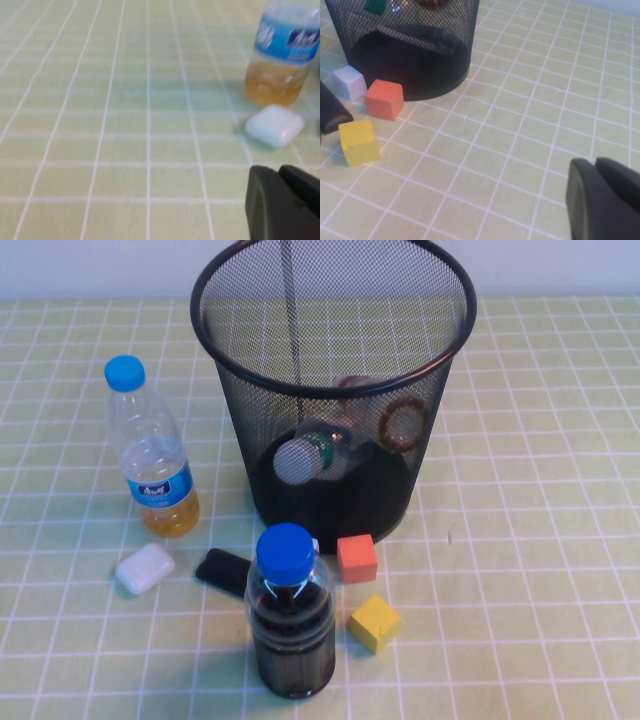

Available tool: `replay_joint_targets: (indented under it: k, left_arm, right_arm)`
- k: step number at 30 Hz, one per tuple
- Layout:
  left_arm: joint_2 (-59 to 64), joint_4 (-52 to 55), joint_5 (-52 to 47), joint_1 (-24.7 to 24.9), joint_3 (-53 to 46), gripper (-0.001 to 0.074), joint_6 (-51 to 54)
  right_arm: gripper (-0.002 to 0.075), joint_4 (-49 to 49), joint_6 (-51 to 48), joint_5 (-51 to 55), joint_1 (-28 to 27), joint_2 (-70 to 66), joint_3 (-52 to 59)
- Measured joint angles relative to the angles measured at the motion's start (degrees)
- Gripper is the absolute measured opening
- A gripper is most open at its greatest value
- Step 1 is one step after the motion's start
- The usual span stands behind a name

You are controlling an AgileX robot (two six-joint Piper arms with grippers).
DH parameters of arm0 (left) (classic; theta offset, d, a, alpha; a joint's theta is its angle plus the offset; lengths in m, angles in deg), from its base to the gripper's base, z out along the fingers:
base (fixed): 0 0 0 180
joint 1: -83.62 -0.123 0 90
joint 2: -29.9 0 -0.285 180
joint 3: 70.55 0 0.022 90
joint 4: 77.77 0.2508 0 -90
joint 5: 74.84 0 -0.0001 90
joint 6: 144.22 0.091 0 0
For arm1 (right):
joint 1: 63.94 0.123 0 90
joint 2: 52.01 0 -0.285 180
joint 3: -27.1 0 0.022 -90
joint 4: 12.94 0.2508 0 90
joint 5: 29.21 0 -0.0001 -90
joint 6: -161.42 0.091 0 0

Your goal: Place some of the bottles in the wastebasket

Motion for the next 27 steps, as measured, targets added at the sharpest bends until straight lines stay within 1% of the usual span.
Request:
replay_joint_targets:
  k: [5, 23, 27]
  left_arm:
    - [0.00, -0.79, -0.29, -1.81, 0.06, 0.0002, 0.00]
    - [-0.04, -0.88, -0.29, -1.81, 0.06, 0.0002, 0.00]
    - [-0.04, -0.88, -0.29, -1.81, 0.06, 0.0002, 0.00]
  right_arm:
    - [-0.0008, 0.00, 0.00, 0.00, 0.00, 0.00, 0.00]
    - [-0.0008, 0.00, 0.00, 0.00, 0.00, 0.00, 0.00]
    - [-0.0008, -5.16, 0.15, 0.00, -0.28, 0.00, 0.00]
